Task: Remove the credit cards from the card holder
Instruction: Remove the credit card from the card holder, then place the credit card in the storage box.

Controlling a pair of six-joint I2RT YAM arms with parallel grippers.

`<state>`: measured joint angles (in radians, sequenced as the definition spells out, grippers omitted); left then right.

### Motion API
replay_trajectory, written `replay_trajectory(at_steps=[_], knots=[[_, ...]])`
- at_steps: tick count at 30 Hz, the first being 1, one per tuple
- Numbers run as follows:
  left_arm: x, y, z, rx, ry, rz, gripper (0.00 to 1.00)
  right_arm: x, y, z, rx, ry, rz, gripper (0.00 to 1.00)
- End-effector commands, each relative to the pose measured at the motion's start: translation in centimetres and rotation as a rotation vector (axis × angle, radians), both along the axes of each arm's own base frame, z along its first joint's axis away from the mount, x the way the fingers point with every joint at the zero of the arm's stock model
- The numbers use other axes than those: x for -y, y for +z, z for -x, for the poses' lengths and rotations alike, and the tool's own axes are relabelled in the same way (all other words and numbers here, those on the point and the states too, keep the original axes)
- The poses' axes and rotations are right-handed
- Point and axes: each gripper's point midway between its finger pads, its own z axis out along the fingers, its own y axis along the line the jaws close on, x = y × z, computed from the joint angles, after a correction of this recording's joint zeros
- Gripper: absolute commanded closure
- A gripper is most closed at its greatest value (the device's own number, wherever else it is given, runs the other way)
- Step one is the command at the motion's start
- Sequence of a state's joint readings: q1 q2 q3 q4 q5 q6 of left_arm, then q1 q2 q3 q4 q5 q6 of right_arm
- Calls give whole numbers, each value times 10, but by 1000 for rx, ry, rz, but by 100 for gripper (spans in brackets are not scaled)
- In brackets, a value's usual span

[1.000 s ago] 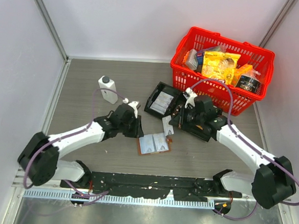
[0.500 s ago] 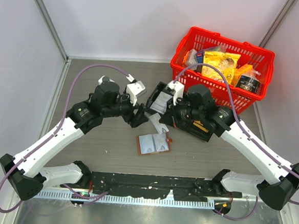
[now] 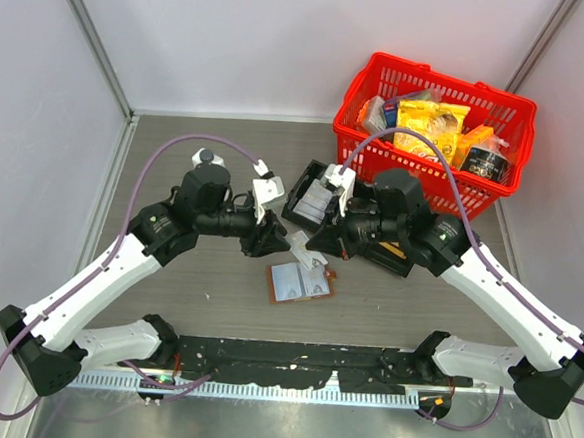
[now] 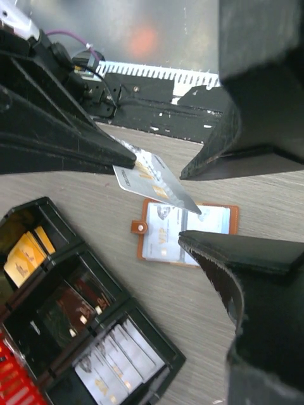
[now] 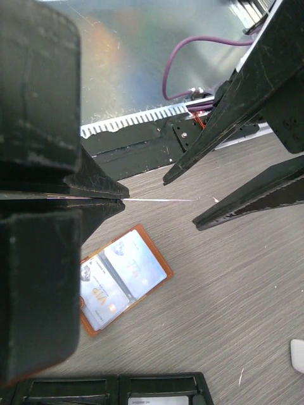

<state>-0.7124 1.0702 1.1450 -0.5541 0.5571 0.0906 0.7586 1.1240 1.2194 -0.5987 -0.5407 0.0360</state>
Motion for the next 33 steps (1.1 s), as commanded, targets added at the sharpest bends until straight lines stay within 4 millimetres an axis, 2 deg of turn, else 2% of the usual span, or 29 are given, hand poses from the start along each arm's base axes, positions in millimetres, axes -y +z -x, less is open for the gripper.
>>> replay_trajectory(at_steps=[1,4,10,16,18,19,21,23,24,25,26,27,28,29,30,31,32,33], knots=[[12,15,12,14,-115,72,62,-7,30,7,82,72,-85,99],[16,16,16,5,-150,86,72,-8,30,6,108,84,-84,99],[20,12,14,-3,-160,89,100,-13,29,4,117,103,-96,99],[20,8,13,-17,-143,113,100,-15,27,-9,136,69,-107,96],[18,4,6,-43,-104,142,100,-13,25,-17,137,45,-126,85],[15,5,1,-65,-70,175,100,-9,26,-22,99,14,-148,70],[11,5,-8,-113,-20,244,100,-2,29,-34,57,-34,-207,54],[5,12,-22,-149,38,352,100,9,33,-50,31,-101,-277,45],[4,15,-23,-152,49,388,100,11,32,-53,40,-119,-310,43],[3,16,-26,-174,73,424,100,17,43,-63,44,-164,-368,40],[2,16,-26,-188,87,450,100,20,37,-64,37,-183,-388,38],[2,21,-27,-189,100,482,100,24,45,-71,43,-219,-436,36],[1,22,-29,-191,114,508,100,27,33,-71,12,-241,-443,35],[0,25,-30,-192,134,537,100,27,39,-72,10,-251,-490,34],[-3,28,-32,-185,162,565,100,27,29,-72,-20,-260,-496,34],[-5,31,-35,-184,187,593,100,26,32,-72,-35,-262,-539,34],[-7,33,-37,-183,212,623,100,26,23,-71,-60,-266,-544,34],[-9,35,-39,-187,233,651,100,25,29,-69,-61,-257,-590,34]])
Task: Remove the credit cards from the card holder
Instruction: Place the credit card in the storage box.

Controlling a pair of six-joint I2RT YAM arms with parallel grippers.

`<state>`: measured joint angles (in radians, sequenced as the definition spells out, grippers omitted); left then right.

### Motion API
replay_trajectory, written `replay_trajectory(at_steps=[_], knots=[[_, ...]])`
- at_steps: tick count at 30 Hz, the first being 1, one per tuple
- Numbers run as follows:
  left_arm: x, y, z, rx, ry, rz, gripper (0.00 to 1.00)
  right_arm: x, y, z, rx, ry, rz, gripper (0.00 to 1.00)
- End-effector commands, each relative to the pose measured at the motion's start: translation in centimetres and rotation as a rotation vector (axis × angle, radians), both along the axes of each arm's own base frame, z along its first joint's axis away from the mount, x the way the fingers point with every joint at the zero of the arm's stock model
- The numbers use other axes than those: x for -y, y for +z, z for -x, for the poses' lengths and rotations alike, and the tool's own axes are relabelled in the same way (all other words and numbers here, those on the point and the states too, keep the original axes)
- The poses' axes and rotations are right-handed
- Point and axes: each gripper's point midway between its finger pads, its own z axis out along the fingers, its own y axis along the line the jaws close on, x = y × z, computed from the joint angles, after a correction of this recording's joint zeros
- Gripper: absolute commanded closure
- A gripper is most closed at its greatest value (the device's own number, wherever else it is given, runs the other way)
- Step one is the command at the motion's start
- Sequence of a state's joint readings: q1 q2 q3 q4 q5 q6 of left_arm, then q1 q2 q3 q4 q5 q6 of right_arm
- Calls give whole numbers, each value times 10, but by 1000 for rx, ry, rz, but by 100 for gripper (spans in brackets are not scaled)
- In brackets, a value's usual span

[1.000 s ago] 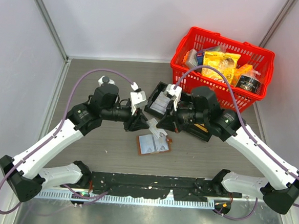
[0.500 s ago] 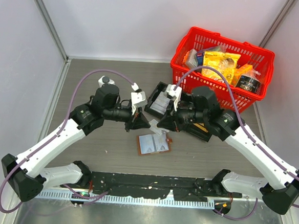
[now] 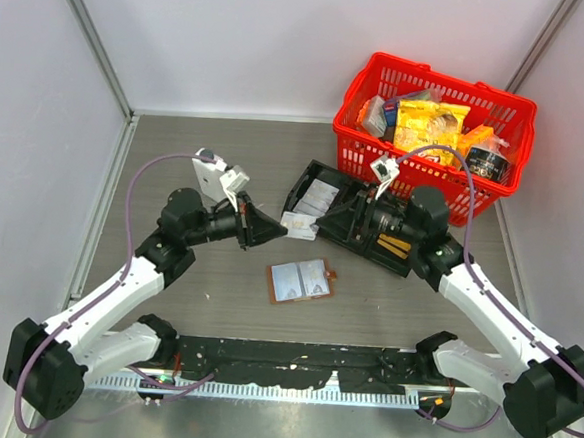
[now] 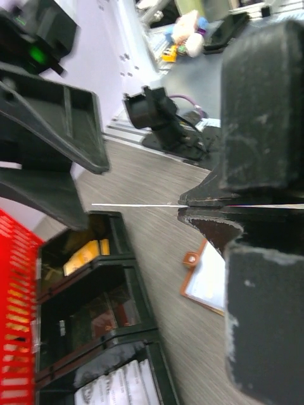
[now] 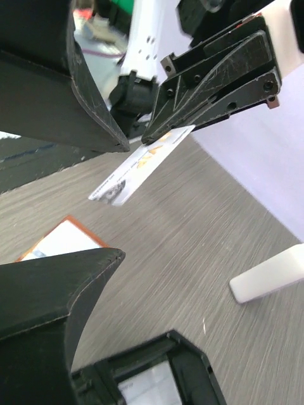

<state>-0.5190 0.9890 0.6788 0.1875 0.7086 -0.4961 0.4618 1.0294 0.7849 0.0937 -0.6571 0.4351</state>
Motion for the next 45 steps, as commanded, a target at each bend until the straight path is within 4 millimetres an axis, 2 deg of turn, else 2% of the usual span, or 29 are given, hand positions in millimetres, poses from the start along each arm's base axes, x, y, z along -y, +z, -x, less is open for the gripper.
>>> replay_trajectory(at_steps=[1,8,14,21,24,25,26,28,29,30,31,32,33,34,35,36,37,38,39,40,41,42,45], knots=[[-5,61,-9,85,111,249,100,-7,42,5,40,16,-245,33],[-5,66,-10,8,124,353,100,-13,48,15,43,95,-348,34],[-3,65,-9,-45,104,413,100,-16,50,16,42,121,-368,42],[-1,65,-8,-65,88,431,100,-19,53,13,35,129,-380,76],[0,62,-9,-74,92,420,100,-19,51,9,26,118,-373,99],[0,59,-11,-80,100,408,100,-19,49,8,15,110,-368,99],[-1,55,-13,-91,119,390,97,-19,49,6,19,104,-363,99],[-6,45,-25,-87,199,324,66,-19,45,0,-3,70,-340,99],[-13,40,-34,-84,272,282,54,-17,47,-8,14,30,-327,99],[-23,29,-44,-91,356,209,42,-16,35,-12,-35,0,-291,99],[-36,24,-56,-82,458,151,33,-13,39,-23,-7,-55,-275,99],[-52,15,-66,-80,566,70,27,-10,25,-29,-60,-103,-235,99],[-69,7,-73,-79,661,-11,23,-5,26,-42,-44,-173,-212,99],[-92,3,-83,-78,791,-82,21,-2,13,-48,-88,-213,-163,99],[-116,-11,-85,-106,903,-181,19,3,11,-59,-83,-274,-145,99],[-142,-14,-89,-113,1038,-246,15,7,-3,-64,-130,-315,-103,99],[-165,-14,-91,-110,1155,-303,13,13,-5,-76,-135,-381,-86,99],[-183,-16,-90,-112,1237,-361,11,14,-19,-81,-169,-401,-51,99],[-200,-15,-89,-109,1314,-414,9,17,-18,-89,-167,-442,-42,99],[-210,-15,-89,-103,1355,-458,8,18,-33,-94,-210,-466,-10,99],[-217,-13,-88,-99,1380,-500,7,24,-32,-104,-219,-525,-9,99],[-221,-14,-88,-103,1389,-536,7,29,-41,-113,-242,-579,20,99],[-222,-7,-86,-120,1379,-583,5,37,-60,-129,-307,-691,67,99]])
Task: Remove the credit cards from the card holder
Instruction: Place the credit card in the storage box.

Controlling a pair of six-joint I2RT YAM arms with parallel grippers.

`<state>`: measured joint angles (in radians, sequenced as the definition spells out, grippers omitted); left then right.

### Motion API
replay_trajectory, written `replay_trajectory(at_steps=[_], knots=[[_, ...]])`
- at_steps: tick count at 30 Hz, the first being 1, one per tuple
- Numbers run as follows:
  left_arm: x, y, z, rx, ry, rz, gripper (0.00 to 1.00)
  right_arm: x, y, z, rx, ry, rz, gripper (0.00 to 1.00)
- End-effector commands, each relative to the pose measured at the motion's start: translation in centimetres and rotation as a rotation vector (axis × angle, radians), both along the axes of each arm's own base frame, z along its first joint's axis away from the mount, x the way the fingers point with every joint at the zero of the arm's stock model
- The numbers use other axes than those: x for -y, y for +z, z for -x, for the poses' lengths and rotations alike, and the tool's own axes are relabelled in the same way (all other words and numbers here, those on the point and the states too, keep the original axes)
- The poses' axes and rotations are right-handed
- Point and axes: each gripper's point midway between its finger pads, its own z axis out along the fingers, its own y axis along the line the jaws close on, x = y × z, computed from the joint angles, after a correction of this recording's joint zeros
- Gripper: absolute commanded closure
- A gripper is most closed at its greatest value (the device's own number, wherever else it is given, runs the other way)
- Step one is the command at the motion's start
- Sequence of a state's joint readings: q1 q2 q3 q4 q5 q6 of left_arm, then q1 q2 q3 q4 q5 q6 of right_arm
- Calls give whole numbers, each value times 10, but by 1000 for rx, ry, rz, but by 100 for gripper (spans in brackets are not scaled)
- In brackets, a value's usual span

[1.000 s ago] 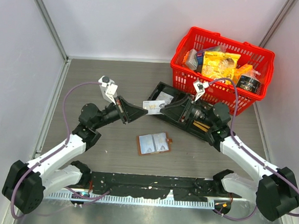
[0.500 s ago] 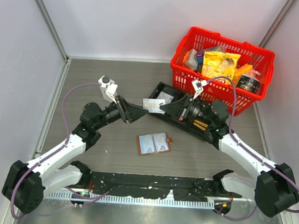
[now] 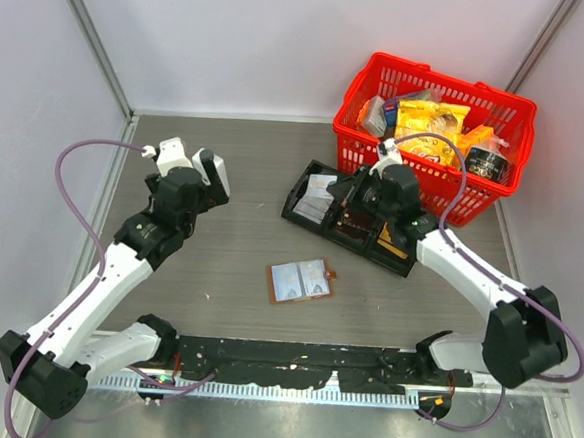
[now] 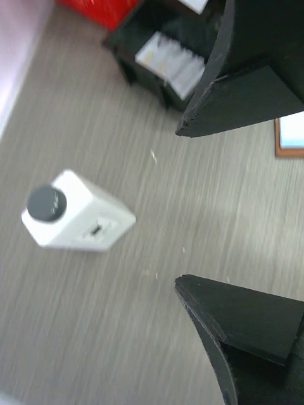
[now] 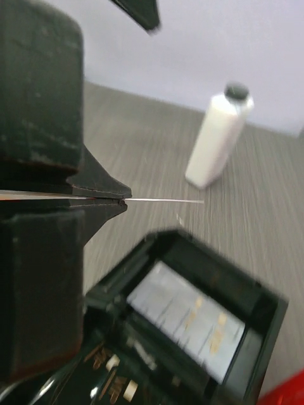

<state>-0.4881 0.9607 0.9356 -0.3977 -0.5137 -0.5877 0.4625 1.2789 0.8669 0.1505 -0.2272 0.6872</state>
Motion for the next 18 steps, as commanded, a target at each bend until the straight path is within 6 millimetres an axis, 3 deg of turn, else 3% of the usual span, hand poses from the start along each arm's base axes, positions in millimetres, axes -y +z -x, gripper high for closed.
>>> replay_trajectory(at_steps=[1,2,9,18], knots=[[-45,-2,15,-114,143,-202,4,31,-24,-38,-87,-272,123,99],[-44,-1,15,-116,132,-202,3,33,-40,-39,-132,-289,161,99],[-39,4,16,-81,60,-180,0,28,-56,-72,-187,-370,223,99],[-32,5,19,-62,1,-165,0,-15,-82,-98,-278,-308,171,99]])
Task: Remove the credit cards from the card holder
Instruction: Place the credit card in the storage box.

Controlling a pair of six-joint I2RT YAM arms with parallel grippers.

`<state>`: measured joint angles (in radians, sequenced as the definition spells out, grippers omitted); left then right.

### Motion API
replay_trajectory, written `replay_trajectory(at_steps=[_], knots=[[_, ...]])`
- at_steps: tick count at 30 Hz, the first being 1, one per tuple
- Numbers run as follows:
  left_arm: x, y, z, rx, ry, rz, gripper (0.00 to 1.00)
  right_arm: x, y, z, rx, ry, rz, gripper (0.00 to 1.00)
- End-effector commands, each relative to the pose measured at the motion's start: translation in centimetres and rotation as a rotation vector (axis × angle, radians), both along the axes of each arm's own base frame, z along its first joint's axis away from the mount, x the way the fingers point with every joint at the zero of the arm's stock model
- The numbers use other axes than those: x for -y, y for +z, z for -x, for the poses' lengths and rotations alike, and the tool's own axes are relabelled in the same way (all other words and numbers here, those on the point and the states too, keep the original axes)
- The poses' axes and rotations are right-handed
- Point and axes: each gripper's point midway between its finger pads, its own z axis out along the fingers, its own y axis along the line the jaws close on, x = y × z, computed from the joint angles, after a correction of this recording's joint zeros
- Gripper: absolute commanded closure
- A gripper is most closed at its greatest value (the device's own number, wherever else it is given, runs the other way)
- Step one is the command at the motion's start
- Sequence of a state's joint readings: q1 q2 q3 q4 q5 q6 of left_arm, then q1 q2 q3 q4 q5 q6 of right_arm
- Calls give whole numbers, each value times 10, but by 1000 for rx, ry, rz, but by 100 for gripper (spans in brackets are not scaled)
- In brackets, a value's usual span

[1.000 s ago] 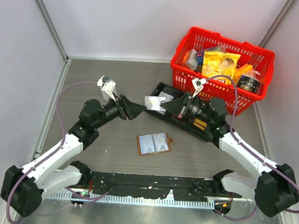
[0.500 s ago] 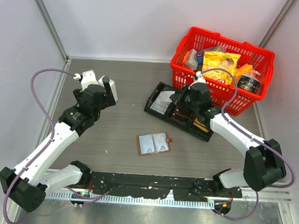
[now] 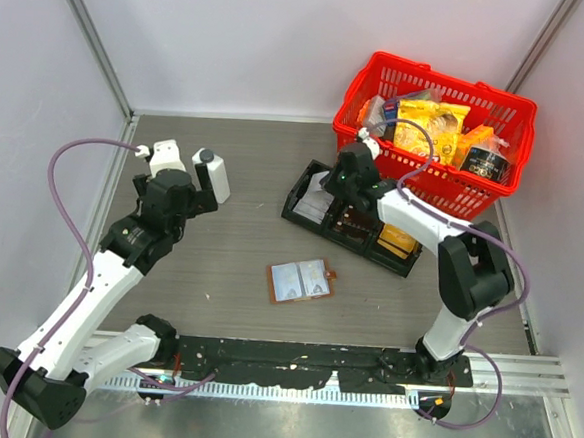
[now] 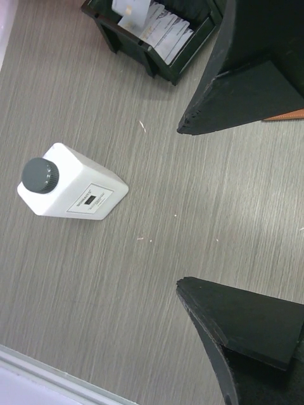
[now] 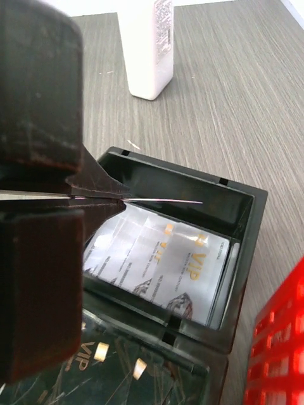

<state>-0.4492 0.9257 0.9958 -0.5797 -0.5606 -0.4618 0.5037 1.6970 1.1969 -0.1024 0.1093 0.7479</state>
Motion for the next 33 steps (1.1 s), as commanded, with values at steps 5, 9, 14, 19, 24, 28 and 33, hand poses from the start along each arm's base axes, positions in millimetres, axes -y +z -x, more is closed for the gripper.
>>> replay_trajectory(at_steps=[5,9,14,19,24,28,33], knots=[[6,1,-1,8,-44,11,0,-24,-18,-27,-62,-46,-46,99],[8,1,-1,9,-53,17,0,-21,-33,-27,-97,-80,-37,94],[12,0,-2,6,-72,23,0,-6,-47,-18,-146,-114,35,76],[16,-2,-3,2,-92,31,0,10,-29,-7,-128,-113,110,59],[23,-3,-4,-2,-122,45,0,13,10,17,-64,-60,183,50],[29,-6,-5,-12,-149,58,0,-5,29,48,-9,88,242,46],[35,-7,-5,-17,-177,72,0,-26,29,100,47,288,388,40]])
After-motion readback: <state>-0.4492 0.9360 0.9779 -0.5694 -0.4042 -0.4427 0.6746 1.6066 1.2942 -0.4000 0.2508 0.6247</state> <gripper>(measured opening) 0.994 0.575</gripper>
